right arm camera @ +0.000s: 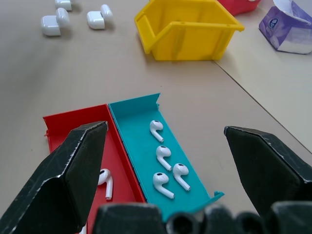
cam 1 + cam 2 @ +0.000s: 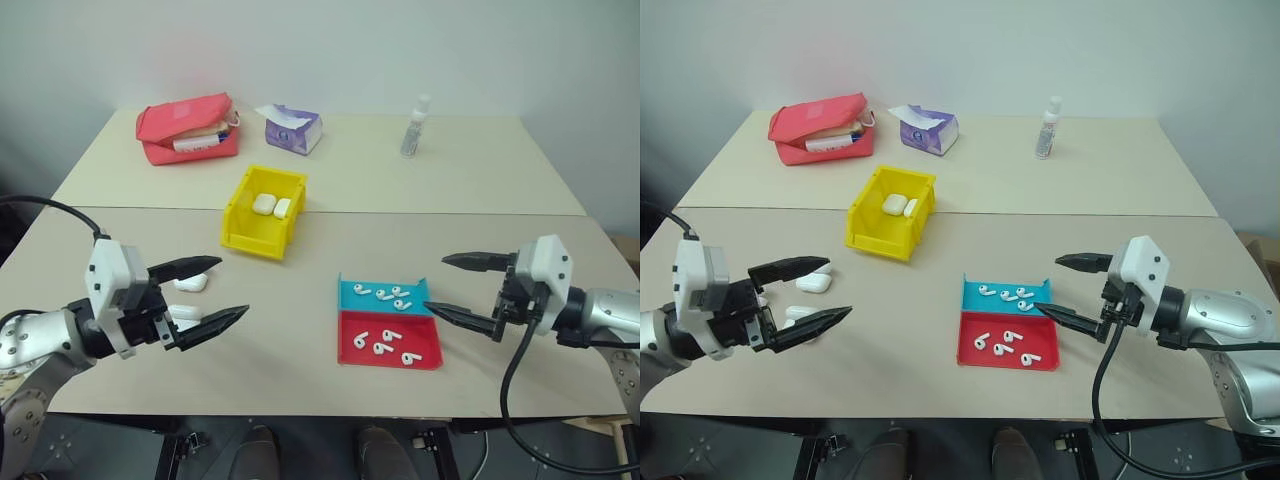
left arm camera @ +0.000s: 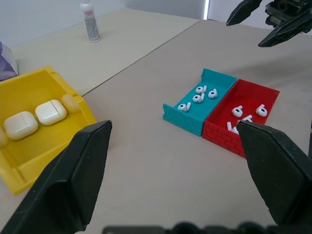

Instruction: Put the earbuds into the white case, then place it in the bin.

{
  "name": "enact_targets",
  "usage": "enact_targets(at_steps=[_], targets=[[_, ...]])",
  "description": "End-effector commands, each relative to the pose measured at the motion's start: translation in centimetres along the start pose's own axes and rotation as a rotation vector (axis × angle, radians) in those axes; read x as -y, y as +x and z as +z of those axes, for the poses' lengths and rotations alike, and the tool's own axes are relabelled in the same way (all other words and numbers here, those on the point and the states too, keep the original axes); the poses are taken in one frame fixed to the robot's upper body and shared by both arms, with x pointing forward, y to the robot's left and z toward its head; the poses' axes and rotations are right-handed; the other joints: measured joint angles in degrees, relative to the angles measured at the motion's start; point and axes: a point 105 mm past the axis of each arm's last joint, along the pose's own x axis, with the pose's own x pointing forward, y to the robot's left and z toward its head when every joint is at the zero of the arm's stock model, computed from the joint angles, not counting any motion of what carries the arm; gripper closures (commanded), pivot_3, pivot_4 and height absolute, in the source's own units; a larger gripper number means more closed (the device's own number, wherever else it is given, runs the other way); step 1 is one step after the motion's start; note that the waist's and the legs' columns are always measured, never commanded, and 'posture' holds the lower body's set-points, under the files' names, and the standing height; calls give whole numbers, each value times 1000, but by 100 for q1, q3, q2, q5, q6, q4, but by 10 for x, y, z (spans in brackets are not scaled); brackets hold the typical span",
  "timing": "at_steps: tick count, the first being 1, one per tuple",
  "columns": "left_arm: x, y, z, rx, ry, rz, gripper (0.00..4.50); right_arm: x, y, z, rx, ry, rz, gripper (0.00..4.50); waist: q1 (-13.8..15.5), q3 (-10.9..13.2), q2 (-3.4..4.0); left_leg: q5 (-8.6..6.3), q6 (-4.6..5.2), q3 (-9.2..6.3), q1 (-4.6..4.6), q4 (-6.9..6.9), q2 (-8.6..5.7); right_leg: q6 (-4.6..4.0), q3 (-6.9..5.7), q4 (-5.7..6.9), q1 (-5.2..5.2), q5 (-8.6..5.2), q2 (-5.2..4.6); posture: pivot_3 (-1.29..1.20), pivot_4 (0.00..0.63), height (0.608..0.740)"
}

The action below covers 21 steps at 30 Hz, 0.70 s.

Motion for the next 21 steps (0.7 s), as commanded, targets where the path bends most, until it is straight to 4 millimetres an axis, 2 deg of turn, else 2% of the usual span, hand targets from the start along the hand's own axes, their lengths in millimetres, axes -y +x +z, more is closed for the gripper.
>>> enact_targets(at_steps=[1, 11, 15, 21], targets=[[0, -1, 8, 28, 16, -7, 71, 0, -2, 16, 44, -46, 1, 0, 0, 0, 0, 0, 0, 0, 0, 0, 0, 0, 0, 0, 0, 0, 0, 0, 150, 740], [-10, -2, 11, -5, -31, 78, 71, 2, 2, 17, 55, -46, 7, 0, -5, 0, 0, 0, 0, 0, 0, 0, 0, 0, 0, 0, 0, 0, 0, 0, 150, 740], [-13, -1, 10, -62, -17, 113, 71, 5, 6, 18, 55, -56, -4, 0, -3, 0, 0, 0, 0, 0, 0, 0, 0, 0, 0, 1, -1, 0, 0, 0, 150, 740], [-29, -3, 5, -241, 43, 251, 71, 8, 10, 18, 36, -78, -29, 0, 0, 1, -1, 0, 0, 0, 0, 0, 0, 0, 0, 0, -1, 0, 0, 0, 150, 740]])
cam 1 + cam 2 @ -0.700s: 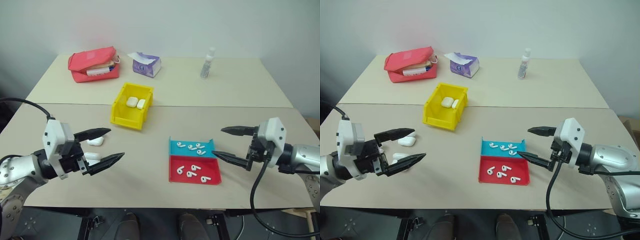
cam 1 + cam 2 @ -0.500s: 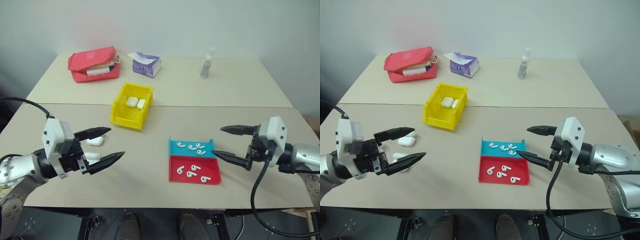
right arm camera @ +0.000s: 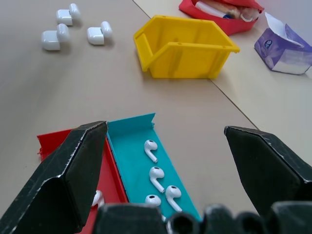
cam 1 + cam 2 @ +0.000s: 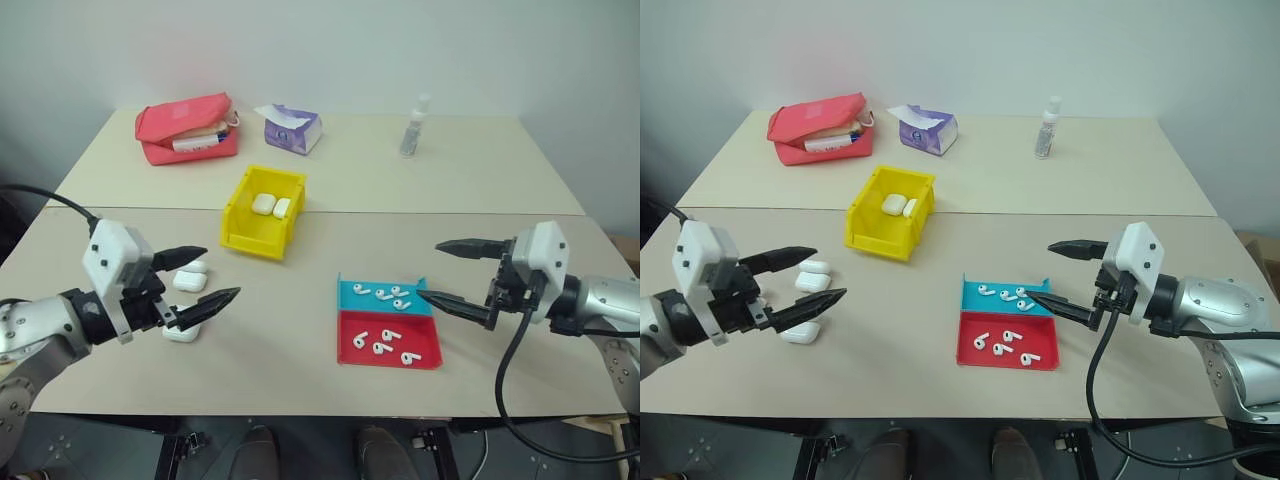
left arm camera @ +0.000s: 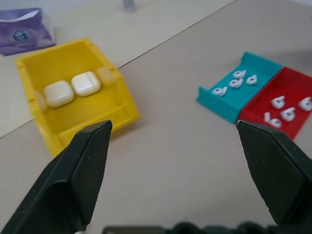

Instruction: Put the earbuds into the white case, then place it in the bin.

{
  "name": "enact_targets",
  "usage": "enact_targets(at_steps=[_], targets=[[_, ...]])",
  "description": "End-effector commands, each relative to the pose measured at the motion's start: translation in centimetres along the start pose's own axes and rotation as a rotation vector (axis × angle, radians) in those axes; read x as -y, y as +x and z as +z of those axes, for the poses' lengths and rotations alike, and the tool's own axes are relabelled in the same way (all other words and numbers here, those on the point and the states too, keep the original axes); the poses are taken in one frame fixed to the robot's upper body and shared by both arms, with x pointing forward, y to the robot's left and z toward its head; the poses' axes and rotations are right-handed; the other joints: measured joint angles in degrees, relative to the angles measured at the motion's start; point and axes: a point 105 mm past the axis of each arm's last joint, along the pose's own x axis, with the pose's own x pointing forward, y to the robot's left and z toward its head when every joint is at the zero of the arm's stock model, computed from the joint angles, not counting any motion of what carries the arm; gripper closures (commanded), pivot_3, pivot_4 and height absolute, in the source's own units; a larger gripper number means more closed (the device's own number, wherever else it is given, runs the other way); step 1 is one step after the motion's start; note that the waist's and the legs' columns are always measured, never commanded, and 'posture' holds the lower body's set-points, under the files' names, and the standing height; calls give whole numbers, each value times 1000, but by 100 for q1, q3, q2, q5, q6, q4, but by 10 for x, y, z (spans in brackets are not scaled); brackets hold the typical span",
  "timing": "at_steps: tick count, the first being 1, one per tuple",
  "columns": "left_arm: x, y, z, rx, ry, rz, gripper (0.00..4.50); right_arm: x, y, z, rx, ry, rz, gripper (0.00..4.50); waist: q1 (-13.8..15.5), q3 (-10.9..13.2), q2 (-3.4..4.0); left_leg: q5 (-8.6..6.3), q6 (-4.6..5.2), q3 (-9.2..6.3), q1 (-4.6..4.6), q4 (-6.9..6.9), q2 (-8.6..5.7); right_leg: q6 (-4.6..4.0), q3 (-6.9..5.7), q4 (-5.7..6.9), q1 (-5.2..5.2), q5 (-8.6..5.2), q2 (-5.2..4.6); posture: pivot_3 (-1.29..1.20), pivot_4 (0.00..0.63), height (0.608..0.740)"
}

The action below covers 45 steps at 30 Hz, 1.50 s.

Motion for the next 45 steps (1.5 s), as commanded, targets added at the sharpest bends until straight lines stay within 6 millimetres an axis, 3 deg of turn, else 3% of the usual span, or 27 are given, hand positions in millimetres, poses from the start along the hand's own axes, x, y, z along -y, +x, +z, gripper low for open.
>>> enact_targets(at_steps=[1, 6, 9, 12, 18, 24, 30, 34, 45], targets=[[-6, -4, 0, -102, 40, 59, 71, 1, 0, 9, 13, -36, -22, 0, 1, 0, 0, 0, 0, 0, -2, 0, 0, 0, 0, -1, -1, 0, 0, 0, 150, 740], [-18, -15, -21, -395, -41, 67, 71, -3, 3, 10, 22, -17, -36, 0, -1, 3, -4, 0, 0, 1, -2, -4, 0, -1, -1, 2, -7, -1, 0, 0, 150, 740], [-36, -28, -32, -595, -194, 119, 71, -7, 6, 10, 40, 8, -39, 0, 3, 5, -4, 0, 0, 1, -1, -3, -1, 0, -3, 9, -9, -2, -1, 0, 150, 740], [-45, -32, -34, -665, -276, 174, 71, -10, 10, 9, 53, 25, -37, 0, 3, 5, -3, 0, 0, -1, -4, -5, -3, 1, -3, 9, -14, -3, -1, 0, 150, 740], [-41, -40, -49, -822, -377, 156, 71, -16, 15, 8, 77, 51, -33, 0, -21, 5, -4, 0, 0, 0, -41, -7, -3, 0, 1, 18, -58, -4, -1, 0, 150, 740], [-44, -44, -53, -846, -416, 202, 71, -19, 17, 7, 79, 79, -19, 0, 7, 5, -4, 0, -1, 0, -54, -7, -3, -2, 0, 22, -71, -4, -1, 0, 150, 740], [-73, -71, -53, -916, -474, 367, 71, -19, 13, 5, 66, 97, -13, 0, 6, 5, -4, 0, -1, 1, -52, -8, -3, -2, -1, 22, -72, -4, -1, 0, 150, 740], [-88, -78, -56, -919, -525, 435, 71, -21, 12, 6, 60, 104, -9, 0, 17, 5, -4, 0, -2, 3, -52, -9, -4, -3, -2, 21, -72, -5, -2, 0, 150, 740], [-117, -50, -96, -961, -555, 525, 71, -15, 8, 13, 51, 86, -33, 0, 102, 4, -6, 2, -4, 2, -60, -7, -7, -4, -5, 23, -76, -4, -1, 0, 150, 740]])
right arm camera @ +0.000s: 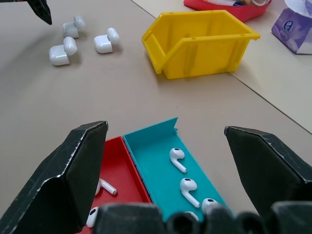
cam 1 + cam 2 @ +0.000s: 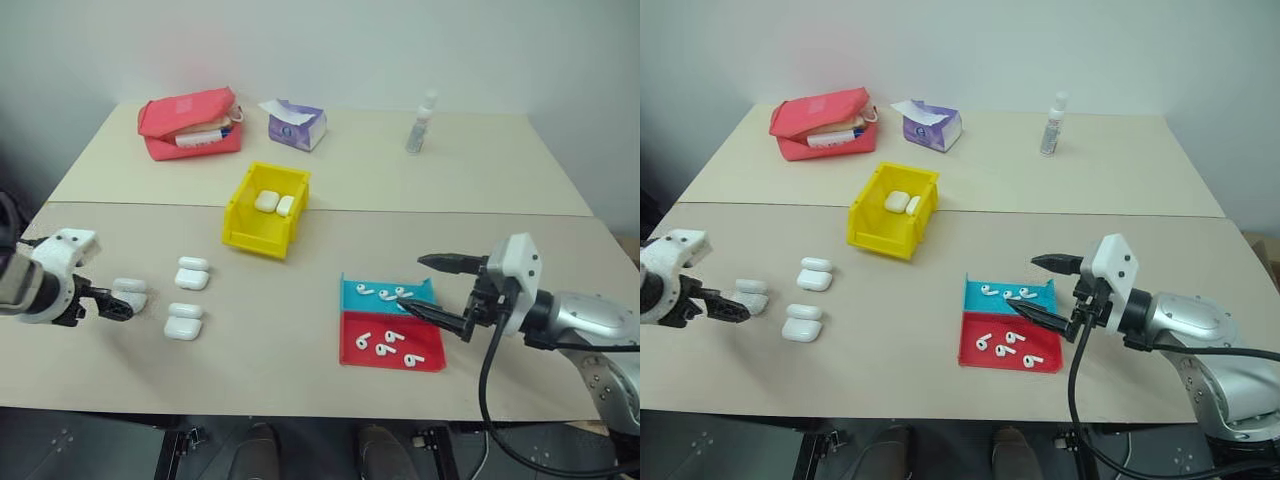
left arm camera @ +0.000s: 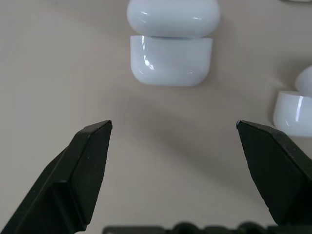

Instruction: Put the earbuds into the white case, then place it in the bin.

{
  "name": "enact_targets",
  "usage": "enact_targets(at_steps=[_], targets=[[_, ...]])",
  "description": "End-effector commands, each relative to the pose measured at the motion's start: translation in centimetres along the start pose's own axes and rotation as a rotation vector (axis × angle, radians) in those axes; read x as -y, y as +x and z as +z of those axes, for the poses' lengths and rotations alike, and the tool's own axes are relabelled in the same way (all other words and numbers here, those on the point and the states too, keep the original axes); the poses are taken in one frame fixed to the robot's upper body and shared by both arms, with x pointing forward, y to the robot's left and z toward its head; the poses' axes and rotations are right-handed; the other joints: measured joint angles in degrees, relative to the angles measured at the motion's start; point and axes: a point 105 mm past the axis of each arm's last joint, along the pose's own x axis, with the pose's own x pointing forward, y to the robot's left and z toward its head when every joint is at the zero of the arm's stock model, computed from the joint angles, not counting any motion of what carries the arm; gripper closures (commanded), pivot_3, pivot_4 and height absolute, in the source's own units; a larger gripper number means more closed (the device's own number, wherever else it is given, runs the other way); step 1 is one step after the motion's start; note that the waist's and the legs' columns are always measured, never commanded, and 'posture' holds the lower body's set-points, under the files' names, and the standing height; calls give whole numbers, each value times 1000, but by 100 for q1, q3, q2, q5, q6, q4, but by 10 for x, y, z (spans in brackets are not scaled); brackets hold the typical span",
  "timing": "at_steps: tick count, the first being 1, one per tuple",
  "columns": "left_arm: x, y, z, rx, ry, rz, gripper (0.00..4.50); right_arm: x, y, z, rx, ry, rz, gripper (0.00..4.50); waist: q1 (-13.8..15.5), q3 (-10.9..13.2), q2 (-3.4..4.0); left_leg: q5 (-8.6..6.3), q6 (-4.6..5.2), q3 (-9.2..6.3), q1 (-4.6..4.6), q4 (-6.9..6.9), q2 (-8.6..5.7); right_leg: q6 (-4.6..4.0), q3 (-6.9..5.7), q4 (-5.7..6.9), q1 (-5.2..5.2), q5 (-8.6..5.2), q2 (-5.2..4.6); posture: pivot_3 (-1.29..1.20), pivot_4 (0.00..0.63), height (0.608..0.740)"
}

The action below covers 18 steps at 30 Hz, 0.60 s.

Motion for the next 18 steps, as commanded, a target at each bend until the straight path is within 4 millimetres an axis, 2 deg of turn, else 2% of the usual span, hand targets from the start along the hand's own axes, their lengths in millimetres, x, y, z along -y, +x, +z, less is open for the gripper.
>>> enact_targets(at_steps=[1, 7, 13, 18], targets=[[-9, 4, 12, 31, -6, 41, 71, 2, -5, 15, 27, -50, -16, 0, 8, 0, 0, 0, 0, 0, 0, 0, 0, 0, 0, 0, 0, 0, 0, 0, 150, 740], [-8, 15, 23, 41, -14, 32, 71, 3, -7, 17, 22, -51, -30, 0, 19, -1, -1, 0, 0, -1, -2, 5, 0, 0, 0, 2, 1, 0, 0, 0, 150, 740], [-14, 31, 22, 22, -42, 36, 71, 2, -6, 16, 24, -50, -31, 0, 23, -1, -1, 1, 1, -1, -2, 6, 0, 0, 0, 3, 3, 0, 0, 0, 150, 740], [-7, 37, 22, 14, -7, 11, 71, 3, -7, 17, 26, -49, -35, 0, 35, -1, -1, 1, 1, -4, 0, 9, 0, 1, -1, 6, 5, 0, 0, 0, 150, 740]])
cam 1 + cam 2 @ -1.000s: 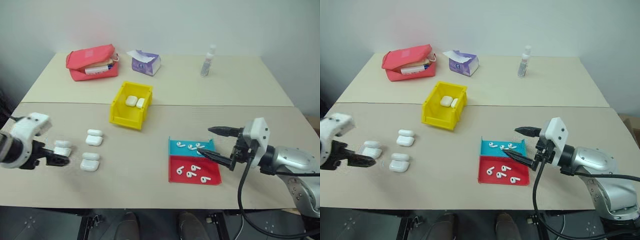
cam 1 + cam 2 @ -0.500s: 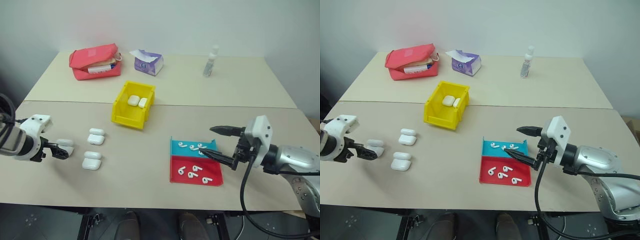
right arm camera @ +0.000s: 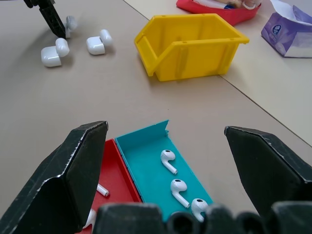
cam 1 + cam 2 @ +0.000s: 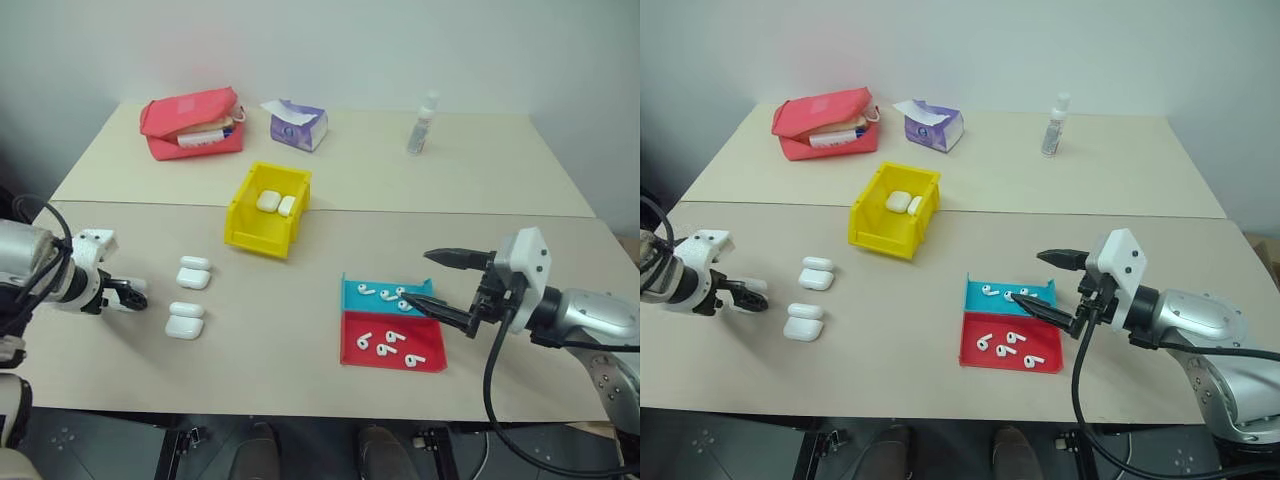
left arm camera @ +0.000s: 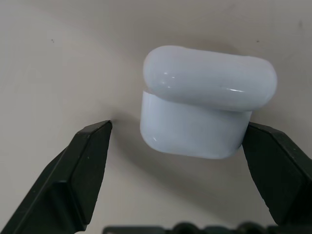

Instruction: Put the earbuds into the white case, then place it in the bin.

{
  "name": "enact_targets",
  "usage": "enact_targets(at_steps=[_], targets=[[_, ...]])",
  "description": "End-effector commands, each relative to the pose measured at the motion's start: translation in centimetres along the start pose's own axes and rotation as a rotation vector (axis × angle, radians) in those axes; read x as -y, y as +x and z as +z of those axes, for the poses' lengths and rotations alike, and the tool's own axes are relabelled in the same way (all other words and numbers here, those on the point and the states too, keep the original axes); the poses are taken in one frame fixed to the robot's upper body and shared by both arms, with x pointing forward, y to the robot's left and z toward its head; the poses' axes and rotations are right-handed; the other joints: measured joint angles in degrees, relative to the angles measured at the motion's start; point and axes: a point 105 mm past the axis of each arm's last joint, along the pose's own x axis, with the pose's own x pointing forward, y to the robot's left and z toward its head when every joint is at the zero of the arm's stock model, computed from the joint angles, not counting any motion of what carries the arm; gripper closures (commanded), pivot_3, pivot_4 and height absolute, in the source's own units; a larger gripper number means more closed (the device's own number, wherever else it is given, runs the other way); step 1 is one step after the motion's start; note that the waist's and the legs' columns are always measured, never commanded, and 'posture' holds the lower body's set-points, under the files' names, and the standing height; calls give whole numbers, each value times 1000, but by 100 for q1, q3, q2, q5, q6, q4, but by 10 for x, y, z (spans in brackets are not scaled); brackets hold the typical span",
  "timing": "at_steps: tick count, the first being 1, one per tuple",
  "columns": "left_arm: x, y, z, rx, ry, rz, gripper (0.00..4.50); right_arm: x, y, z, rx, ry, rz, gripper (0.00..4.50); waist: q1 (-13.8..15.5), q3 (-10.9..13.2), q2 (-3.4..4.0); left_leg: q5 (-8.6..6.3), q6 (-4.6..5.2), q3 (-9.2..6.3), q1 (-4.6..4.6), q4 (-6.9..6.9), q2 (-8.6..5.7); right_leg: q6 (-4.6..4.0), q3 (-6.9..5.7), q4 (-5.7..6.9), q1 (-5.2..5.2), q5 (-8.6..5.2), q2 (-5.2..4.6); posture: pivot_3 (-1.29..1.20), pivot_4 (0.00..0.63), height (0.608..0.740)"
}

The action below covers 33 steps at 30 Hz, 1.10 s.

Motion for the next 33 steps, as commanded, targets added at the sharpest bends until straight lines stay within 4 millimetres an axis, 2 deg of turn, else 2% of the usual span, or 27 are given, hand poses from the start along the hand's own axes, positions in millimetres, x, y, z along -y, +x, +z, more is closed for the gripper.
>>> enact_targets(at_steps=[1, 11, 20, 23, 26, 33], targets=[[0, 1, 4, 13, 15, 9, 71, 1, -4, 12, 25, -41, -13, 0, 9, 0, 0, 0, 0, 0, 1, 0, 0, 0, 0, 1, 0, 0, 0, 0, 150, 740], [1, 0, 9, 25, 34, -3, 71, 0, -6, 11, 23, -43, -22, 0, 28, -2, 4, 0, 0, 0, 7, 4, 0, 0, 0, 7, 6, 0, 0, 0, 150, 740], [12, 1, 10, 27, 78, -45, 71, 0, -5, 11, 27, -42, -27, 0, 30, -2, 3, 0, 0, -2, 4, 5, 0, 0, 0, 7, 5, 0, 0, 0, 150, 740], [9, 2, 8, 16, 74, -33, 683, -2, -5, 10, 27, -41, -25, 0, 27, -2, 3, 0, 1, -2, 4, 5, 0, 0, 0, 7, 5, 0, 0, 0, 150, 740], [8, 3, 6, 12, 72, -27, 1637, -3, -5, 10, 27, -41, -24, 0, 25, -2, 4, 0, 1, -3, 4, 5, 0, 0, 0, 7, 5, 0, 0, 0, 150, 740], [4, -5, 7, 59, 77, -35, 1728, -3, -5, 10, 27, -43, -26, 0, 6, -2, 4, 0, 1, -3, 7, 6, 0, 0, 0, 10, 6, 0, 0, 0, 150, 740]])
